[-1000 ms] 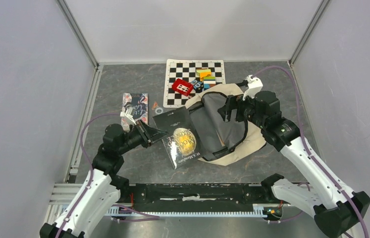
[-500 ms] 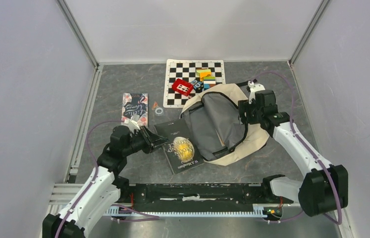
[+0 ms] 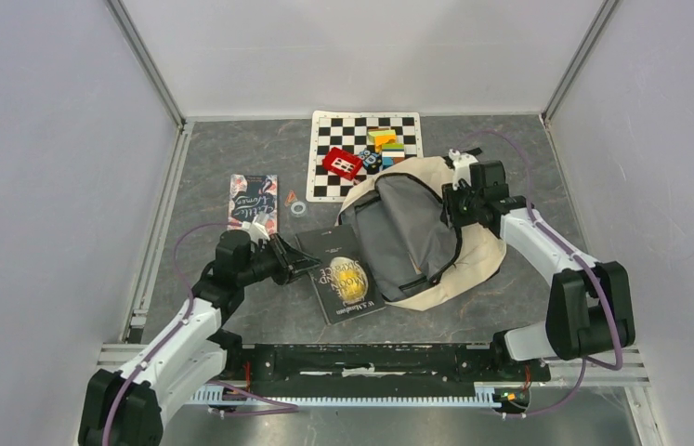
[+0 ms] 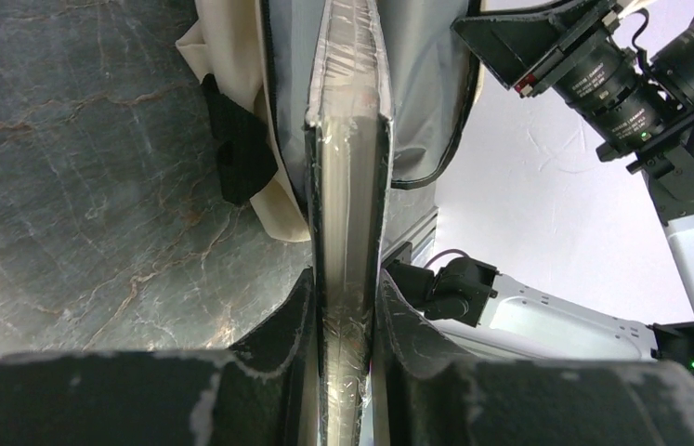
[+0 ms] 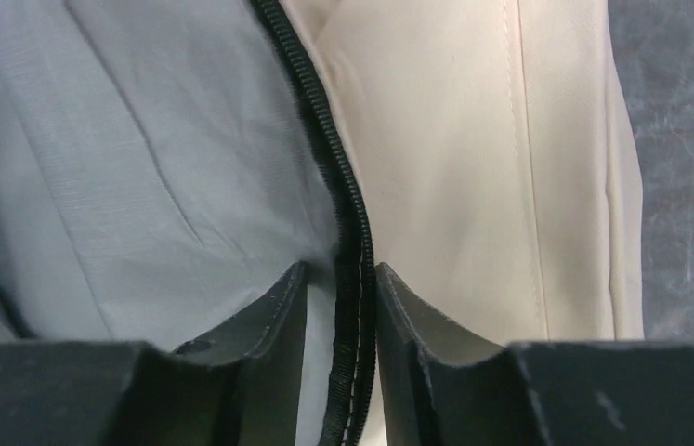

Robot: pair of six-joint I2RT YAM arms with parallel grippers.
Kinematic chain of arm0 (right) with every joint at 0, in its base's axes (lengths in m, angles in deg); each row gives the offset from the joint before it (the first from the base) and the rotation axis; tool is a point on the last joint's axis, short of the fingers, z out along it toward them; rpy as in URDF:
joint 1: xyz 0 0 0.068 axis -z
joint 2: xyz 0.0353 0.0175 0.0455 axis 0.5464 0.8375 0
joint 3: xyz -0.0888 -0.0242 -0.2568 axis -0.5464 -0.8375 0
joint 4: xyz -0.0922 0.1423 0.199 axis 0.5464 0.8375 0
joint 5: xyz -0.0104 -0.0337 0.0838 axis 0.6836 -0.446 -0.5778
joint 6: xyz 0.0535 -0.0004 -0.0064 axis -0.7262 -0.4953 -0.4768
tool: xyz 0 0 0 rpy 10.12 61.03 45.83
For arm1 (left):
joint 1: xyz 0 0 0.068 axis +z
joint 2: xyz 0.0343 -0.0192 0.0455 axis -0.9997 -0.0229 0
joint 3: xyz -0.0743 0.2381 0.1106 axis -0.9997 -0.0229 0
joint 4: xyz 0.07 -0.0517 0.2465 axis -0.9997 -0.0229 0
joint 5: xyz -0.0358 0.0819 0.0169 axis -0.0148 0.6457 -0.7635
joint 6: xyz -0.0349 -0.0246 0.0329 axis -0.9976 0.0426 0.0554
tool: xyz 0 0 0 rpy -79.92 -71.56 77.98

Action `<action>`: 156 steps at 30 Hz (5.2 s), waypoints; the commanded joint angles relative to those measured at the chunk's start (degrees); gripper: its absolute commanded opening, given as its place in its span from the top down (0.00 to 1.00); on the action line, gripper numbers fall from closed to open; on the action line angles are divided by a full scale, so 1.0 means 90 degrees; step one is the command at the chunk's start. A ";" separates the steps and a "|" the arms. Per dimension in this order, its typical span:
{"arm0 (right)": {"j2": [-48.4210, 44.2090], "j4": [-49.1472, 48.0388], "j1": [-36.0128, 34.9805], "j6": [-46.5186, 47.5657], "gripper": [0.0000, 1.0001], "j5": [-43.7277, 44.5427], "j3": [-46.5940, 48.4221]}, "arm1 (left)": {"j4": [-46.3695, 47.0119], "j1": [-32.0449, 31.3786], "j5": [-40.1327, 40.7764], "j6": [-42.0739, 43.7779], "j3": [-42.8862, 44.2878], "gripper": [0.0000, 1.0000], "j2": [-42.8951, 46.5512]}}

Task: Pack the student bag
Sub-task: Place the book in the student bag, then pick up the book from the center of the board.

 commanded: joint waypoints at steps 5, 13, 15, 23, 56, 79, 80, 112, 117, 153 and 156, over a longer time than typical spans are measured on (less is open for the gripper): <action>-0.0129 -0.0174 0.0034 0.0011 1.00 -0.0076 0.0663 | 0.1766 0.0000 -0.0455 -0.0213 0.0337 0.98 -0.0544; -0.1666 -0.0176 0.0034 -0.0402 1.00 0.0561 0.0585 | 0.3116 -0.0342 -0.0207 -0.0566 0.0640 0.98 -0.1799; -0.1872 -0.0179 0.0034 -0.0454 1.00 0.0546 0.0563 | 0.3440 -0.0578 -0.0132 -0.0650 0.0833 0.98 -0.2201; -0.2179 -0.0007 0.0031 -0.0511 1.00 0.0291 0.0597 | 0.5121 -0.0889 0.0083 -0.1498 0.1236 0.98 -0.3404; -0.3240 -0.0629 0.0034 -0.1449 1.00 0.0308 0.0667 | 0.6407 -0.1799 0.1183 -0.2472 0.2228 0.98 -0.5566; -0.3338 -0.0646 0.0034 -0.1431 1.00 0.0216 0.0212 | 0.5966 -0.2803 0.2718 -0.1533 0.3708 0.98 -0.7206; -0.3334 -0.0649 0.0035 -0.1430 1.00 0.0207 0.0195 | 0.5778 -0.2843 0.2800 -0.1403 0.3794 0.98 -0.7209; -0.2639 -0.0852 0.0034 -0.0820 0.94 0.2681 -0.0840 | 0.0171 -0.2669 0.3330 0.2346 0.4021 0.00 -0.4434; -0.2433 -0.0824 0.0034 -0.0677 0.71 0.2828 -0.0912 | -0.1287 -0.1284 0.2583 0.3085 0.3955 0.00 -0.3768; -0.3720 0.0052 0.0034 -0.0495 0.02 0.1102 -0.0179 | -0.3462 0.3703 0.1773 0.5123 0.5243 0.25 -0.6367; -0.3741 0.0045 0.0034 -0.0533 0.02 0.1101 -0.0198 | -0.3499 0.3550 0.1798 0.5175 0.5261 0.37 -0.6460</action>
